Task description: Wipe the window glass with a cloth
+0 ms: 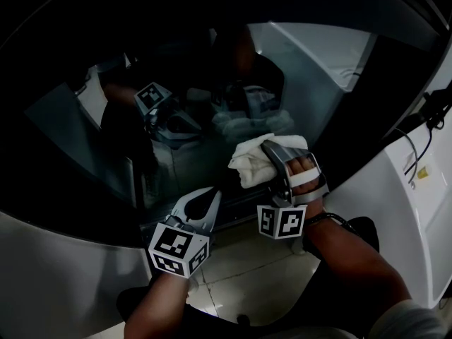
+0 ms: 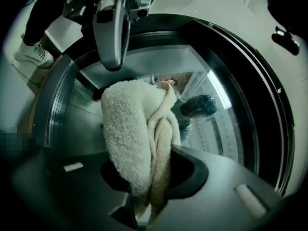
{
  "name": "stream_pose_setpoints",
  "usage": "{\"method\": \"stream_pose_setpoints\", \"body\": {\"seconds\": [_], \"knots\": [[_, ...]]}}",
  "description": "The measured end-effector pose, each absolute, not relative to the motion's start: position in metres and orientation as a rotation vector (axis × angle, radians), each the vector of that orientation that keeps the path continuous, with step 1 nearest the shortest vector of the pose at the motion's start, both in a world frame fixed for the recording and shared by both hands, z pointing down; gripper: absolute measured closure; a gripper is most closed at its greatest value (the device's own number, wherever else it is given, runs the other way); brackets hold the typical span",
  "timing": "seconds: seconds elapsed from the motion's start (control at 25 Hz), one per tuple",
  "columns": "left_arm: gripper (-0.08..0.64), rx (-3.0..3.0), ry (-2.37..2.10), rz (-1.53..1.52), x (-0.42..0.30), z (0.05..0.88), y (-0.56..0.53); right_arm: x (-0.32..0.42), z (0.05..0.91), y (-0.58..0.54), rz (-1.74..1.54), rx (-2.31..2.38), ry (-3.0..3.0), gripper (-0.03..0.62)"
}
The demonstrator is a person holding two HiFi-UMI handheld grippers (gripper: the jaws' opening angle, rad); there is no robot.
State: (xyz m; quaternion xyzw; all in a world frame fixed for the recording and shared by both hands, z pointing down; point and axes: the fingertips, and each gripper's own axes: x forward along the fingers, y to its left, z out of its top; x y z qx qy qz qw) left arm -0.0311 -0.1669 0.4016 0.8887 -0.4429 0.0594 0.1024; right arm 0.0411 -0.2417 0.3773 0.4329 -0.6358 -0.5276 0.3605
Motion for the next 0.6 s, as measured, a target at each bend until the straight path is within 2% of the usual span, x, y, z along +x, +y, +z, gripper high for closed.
{"method": "stream_pose_setpoints", "body": {"seconds": [0.6], "knots": [[0.543,2.630,-1.303,0.172,-0.030,0.401,-0.167,0.039,0.408,-0.240,-1.335,1.032,-1.636,0.477]]}}
